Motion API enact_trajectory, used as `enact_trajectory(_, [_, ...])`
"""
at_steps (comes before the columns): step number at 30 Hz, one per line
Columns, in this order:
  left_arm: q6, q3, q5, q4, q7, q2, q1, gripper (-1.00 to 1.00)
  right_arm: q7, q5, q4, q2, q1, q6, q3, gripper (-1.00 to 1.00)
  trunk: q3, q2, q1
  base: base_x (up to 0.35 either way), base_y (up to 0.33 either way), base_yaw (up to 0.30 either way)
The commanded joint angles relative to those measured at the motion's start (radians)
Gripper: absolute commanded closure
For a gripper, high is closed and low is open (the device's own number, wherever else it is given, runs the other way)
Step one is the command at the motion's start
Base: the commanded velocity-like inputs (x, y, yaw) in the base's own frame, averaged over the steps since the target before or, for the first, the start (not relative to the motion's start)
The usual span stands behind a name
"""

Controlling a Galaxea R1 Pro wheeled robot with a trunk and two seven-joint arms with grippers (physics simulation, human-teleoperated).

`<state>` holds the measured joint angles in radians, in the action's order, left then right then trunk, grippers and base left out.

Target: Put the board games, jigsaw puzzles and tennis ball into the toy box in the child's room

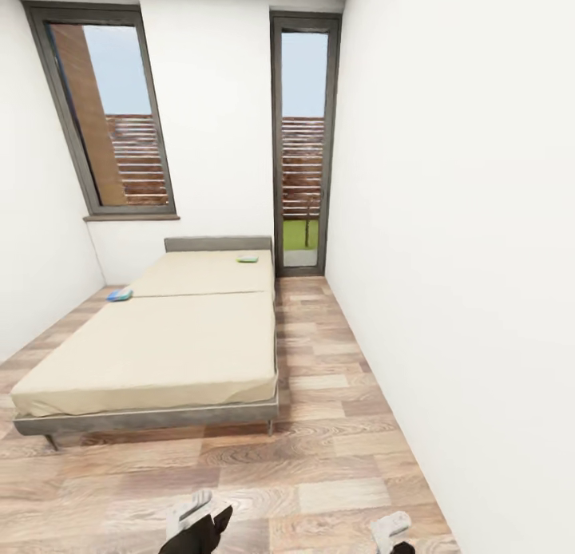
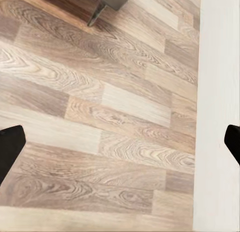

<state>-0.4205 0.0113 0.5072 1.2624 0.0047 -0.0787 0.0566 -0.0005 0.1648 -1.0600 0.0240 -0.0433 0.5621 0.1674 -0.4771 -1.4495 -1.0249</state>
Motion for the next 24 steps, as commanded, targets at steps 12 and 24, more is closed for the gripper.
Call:
enact_trajectory(12, [-0.038, 0.0, 0.026, 0.133, 0.006, -0.023, 0.0, -1.0, 0.0, -0.012, -0.139, 0.004, -0.092, 0.051, 0.038, -1.0, -0.007, -0.001, 0.0, 0.0, 0.0, 0.299])
enact_trajectory(24, [-0.042, 0.0, 0.029, 0.151, 0.017, -0.057, 0.0, -1.0, 0.0, -0.039, -0.164, 0.004, -0.141, 0.059, 0.044, -1.0, -0.014, -0.001, 0.0, 0.0, 0.0, 0.293])
